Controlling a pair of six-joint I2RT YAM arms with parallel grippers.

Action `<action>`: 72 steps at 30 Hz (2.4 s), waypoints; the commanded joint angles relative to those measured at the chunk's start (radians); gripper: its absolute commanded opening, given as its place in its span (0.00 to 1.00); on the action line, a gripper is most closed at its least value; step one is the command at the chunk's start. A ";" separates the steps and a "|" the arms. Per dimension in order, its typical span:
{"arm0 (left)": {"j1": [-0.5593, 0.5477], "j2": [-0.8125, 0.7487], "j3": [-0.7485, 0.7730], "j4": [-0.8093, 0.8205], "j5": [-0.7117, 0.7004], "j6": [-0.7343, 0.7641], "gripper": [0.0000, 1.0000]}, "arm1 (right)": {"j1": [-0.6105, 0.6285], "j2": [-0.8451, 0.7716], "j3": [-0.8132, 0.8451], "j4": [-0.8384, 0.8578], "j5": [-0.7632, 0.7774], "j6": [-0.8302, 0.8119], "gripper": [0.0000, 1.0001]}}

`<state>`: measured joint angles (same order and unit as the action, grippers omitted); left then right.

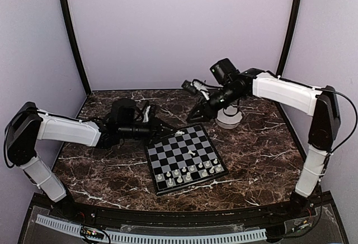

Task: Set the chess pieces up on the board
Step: Pass from the right arm to the left, then pass from the left arm to the right, then place the king on e1.

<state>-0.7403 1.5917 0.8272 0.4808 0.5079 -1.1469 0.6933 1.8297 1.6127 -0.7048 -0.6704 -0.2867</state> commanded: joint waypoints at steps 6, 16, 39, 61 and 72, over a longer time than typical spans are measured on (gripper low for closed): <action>0.027 -0.008 0.001 0.298 -0.052 -0.081 0.08 | -0.135 -0.063 -0.086 0.273 -0.338 0.508 0.44; 0.027 0.074 0.054 0.387 -0.014 -0.112 0.07 | -0.113 -0.036 -0.137 0.357 -0.403 0.574 0.52; 0.027 0.107 0.084 0.403 0.023 -0.125 0.06 | -0.083 0.010 -0.132 0.401 -0.327 0.618 0.30; 0.037 0.016 0.109 0.089 -0.075 -0.001 0.84 | -0.084 -0.014 0.008 0.058 -0.140 0.185 0.00; 0.039 -0.318 0.126 -0.690 -0.536 0.197 0.99 | 0.007 -0.025 0.086 -0.407 0.214 -0.393 0.00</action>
<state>-0.7086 1.3743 0.9184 0.1627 0.2066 -1.0473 0.6559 1.8343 1.6794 -0.9192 -0.6098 -0.4496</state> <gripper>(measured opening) 0.988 0.072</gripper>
